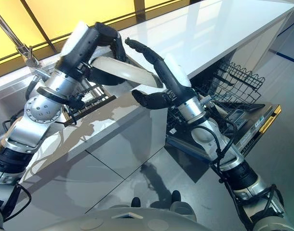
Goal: Pick up plates and place into dishwasher.
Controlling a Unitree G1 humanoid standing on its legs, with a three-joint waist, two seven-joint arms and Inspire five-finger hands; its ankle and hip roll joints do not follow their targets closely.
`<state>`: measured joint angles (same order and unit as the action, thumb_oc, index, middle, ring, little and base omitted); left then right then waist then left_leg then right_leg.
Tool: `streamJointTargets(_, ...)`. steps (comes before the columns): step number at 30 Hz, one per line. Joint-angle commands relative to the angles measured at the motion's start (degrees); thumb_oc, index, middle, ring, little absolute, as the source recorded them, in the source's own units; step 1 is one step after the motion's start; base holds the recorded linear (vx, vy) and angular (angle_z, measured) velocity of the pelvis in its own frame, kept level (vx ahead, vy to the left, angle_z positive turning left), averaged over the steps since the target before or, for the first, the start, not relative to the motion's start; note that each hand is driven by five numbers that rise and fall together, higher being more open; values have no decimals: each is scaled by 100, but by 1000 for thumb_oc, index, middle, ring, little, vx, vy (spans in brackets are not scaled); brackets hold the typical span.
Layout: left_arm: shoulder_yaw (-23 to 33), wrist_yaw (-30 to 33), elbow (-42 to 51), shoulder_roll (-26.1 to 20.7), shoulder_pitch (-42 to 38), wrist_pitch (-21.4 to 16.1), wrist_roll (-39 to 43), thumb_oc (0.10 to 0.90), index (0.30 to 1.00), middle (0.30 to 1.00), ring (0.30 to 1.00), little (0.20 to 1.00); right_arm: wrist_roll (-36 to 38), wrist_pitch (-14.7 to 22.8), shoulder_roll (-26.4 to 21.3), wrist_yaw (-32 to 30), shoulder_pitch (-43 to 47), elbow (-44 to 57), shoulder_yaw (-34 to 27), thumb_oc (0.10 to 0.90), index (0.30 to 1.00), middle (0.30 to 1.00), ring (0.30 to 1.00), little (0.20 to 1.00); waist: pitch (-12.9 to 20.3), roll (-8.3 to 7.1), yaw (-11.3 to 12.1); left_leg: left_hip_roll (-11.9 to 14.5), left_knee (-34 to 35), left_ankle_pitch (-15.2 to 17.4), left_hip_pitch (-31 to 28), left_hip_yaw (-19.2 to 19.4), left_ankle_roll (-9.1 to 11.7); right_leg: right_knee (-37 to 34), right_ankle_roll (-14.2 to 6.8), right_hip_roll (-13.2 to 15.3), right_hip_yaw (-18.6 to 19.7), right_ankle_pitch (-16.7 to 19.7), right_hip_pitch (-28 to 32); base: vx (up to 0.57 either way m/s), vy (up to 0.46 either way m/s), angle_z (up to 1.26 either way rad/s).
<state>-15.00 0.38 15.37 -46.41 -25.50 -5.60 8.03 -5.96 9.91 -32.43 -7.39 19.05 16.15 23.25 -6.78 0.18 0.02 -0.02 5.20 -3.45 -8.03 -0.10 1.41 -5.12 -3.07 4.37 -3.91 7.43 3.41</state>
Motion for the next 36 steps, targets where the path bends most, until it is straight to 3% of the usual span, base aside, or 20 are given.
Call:
streamJointTargets(1,-122,-143,201,219,-877,-77,641,100,300,300,300,200,204,200,205,-626,728,566,-15,160,352,352,352,260,526,55,62,-369,-59,641,99,268,-214,203,-181,-285,-136,-822,250,0,0,0)
streamJointTargets(2,-185,-267,221,285,-851,-1,769,100,300,300,300,200,152,188,257,-717,716,539,-9,100,300,300,300,200,525,56,67,-370,-58,640,98,265,-218,204,-180,-286,-142,-822,253,0,0,0)
streamJointTargets(6,-357,-745,322,474,-658,293,1114,100,300,300,300,200,-30,106,388,-1072,625,507,-56,100,300,300,300,200,518,70,79,-367,-61,639,108,276,-222,196,-185,-286,-162,-824,258,0,0,0)
streamJointTargets(14,-216,-635,328,255,-502,63,1169,100,300,300,300,200,-125,102,198,-1288,412,423,-263,100,300,300,300,200,523,70,108,-365,-64,627,115,301,-230,167,-188,-277,-234,-821,285,5,-11,4)
streamJointTargets(16,-97,-589,380,240,-422,-45,1047,171,361,361,361,271,-219,78,160,-1302,323,431,-357,100,300,300,300,200,533,67,117,-362,-58,626,114,295,-227,162,-191,-273,-251,-820,288,6,-11,6)
streamJointTargets(20,200,-441,487,111,-238,-330,848,177,366,366,366,277,-315,67,21,-1360,146,371,-587,100,300,300,300,200,544,67,137,-356,-55,622,121,285,-218,162,-193,-258,-290,-826,292,1,-2,1)
streamJointTargets(21,309,-397,519,80,-169,-413,802,207,392,392,392,307,-315,78,-24,-1402,93,334,-670,100,300,300,300,200,545,65,147,-354,-52,618,124,277,-214,162,-192,-255,-303,-825,291,0,0,0)
streamJointTargets(24,547,-327,591,11,7,-493,827,394,552,552,552,494,-308,124,-106,-1493,-57,328,-877,100,300,300,300,200,542,65,170,-352,-50,614,128,252,-209,169,-195,-246,-326,-829,293,0,0,0)
streamJointTargets(25,618,-323,603,8,66,-481,815,630,754,754,754,730,-303,147,-124,-1514,-93,323,-958,100,300,300,300,200,545,65,175,-355,-45,617,124,238,-209,165,-198,-245,-334,-830,298,0,0,0)
streamJointTargets(26,723,-321,596,-4,159,-453,819,800,900,900,900,900,-304,176,-155,-1565,-147,317,-1074,100,300,300,300,200,541,62,188,-360,-42,618,123,222,-209,157,-199,-241,-348,-829,307,0,0,0)
streamJointTargets(32,1046,-92,216,62,504,-156,944,800,900,900,900,900,-483,302,-294,-2077,-176,107,-1547,100,300,300,300,200,539,60,243,-373,-41,616,115,168,-201,145,-206,-223,-438,-821,328,11,2,7)
streamJointTargets(36,1288,0,-75,75,821,-165,777,800,900,900,900,900,-582,438,-480,-2456,-228,-67,-1998,100,300,300,300,200,544,54,265,-373,-43,613,115,149,-199,147,-206,-218,-482,-825,337,22,10,10)
